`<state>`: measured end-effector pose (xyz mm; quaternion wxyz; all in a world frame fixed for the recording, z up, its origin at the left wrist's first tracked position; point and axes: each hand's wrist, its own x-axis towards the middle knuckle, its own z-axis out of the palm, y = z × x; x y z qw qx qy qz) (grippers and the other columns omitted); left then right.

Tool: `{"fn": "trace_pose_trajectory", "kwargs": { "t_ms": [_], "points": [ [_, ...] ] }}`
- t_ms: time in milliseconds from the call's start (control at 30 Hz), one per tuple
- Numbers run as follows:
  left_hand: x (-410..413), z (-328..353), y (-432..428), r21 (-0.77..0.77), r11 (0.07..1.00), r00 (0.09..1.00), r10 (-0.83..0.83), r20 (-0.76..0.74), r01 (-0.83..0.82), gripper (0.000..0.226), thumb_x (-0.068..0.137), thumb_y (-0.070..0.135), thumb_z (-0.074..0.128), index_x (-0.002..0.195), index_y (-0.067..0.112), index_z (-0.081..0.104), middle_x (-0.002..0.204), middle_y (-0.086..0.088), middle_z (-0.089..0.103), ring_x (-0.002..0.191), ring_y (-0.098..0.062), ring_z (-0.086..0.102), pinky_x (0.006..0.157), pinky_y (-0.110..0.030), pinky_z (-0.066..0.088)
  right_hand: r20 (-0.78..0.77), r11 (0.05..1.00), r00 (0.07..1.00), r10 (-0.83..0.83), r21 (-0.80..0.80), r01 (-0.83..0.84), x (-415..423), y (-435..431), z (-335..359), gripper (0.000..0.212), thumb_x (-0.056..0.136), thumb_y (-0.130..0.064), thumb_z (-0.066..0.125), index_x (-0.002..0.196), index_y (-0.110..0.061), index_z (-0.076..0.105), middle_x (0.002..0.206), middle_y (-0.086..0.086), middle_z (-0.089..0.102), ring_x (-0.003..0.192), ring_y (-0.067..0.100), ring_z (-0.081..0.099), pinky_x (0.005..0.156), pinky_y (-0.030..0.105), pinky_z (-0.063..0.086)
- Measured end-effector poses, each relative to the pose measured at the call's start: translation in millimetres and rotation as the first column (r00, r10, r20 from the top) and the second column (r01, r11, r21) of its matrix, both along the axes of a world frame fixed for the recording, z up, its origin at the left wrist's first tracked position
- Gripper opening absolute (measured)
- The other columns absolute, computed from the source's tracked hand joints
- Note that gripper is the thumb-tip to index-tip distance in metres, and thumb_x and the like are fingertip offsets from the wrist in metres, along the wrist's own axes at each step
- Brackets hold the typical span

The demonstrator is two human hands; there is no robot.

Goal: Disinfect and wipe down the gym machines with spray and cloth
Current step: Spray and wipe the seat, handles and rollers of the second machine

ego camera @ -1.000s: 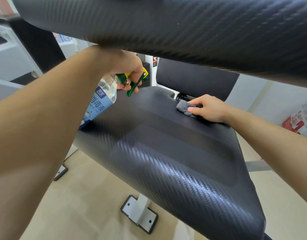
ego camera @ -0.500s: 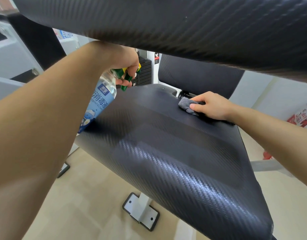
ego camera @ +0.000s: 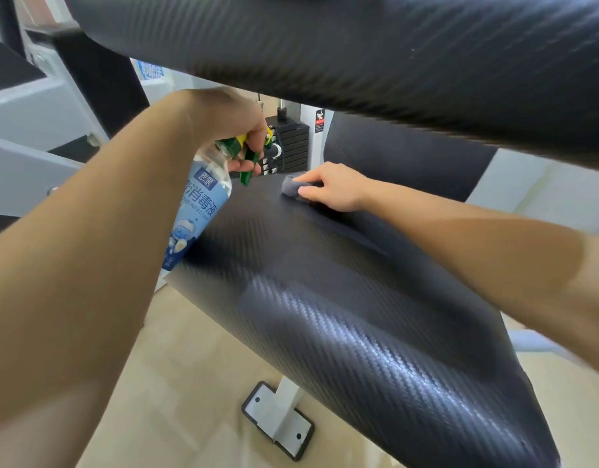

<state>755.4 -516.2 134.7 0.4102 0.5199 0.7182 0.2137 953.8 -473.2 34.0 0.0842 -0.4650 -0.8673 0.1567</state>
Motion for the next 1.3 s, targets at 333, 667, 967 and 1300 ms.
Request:
{"fn": "trace_pose_trajectory", "kwargs": {
  "t_ms": [333,667,967,1300],
  "points": [
    [7,6,-15,-0.035,0.999,1.000,0.007,0.029,-0.006,0.027,0.093,0.003,0.049,0.117,-0.005,0.060,0.102,-0.020,0.071,0.065,-0.018,0.067,0.041,-0.018,0.051,-0.176,0.980,0.964,0.198,-0.001,-0.201,26,-37,-6,0.035,0.099,-0.018,0.060,0.134,-0.024,0.063,0.121,-0.023,0.062,0.111,-0.012,0.050,0.092,0.009,0.038],
    [3,3,-13,-0.028,0.999,0.996,0.032,0.079,-0.030,0.033,0.090,0.002,0.053,0.120,-0.005,0.063,0.111,-0.022,0.072,0.088,-0.024,0.072,0.044,-0.019,0.053,0.065,0.979,0.978,-0.200,-0.030,0.202,56,15,-25,0.015,0.095,-0.021,0.047,0.091,-0.014,0.060,0.096,0.009,0.065,0.091,0.029,0.058,0.074,0.037,0.039],
    [-4,-4,0,-0.042,0.999,0.996,0.009,0.088,-0.006,0.024,0.087,0.003,0.056,0.109,-0.005,0.064,0.102,-0.021,0.075,0.081,-0.024,0.077,0.045,-0.022,0.053,-0.168,0.981,0.970,0.175,-0.057,-0.187,64,-29,-16,0.043,0.102,-0.015,0.054,0.142,-0.031,0.054,0.136,-0.024,0.056,0.124,-0.007,0.052,0.098,0.014,0.036],
    [-6,-3,9,-0.072,0.997,0.998,-0.018,0.052,0.021,0.017,0.091,0.005,0.052,0.101,-0.001,0.064,0.088,-0.019,0.076,0.042,-0.017,0.066,0.039,-0.020,0.047,0.217,0.958,0.942,-0.255,-0.074,0.277,1,100,-40,0.046,0.109,-0.028,0.028,0.142,0.000,0.044,0.150,0.020,0.044,0.136,0.034,0.043,0.105,0.032,0.033]
  ]
}}
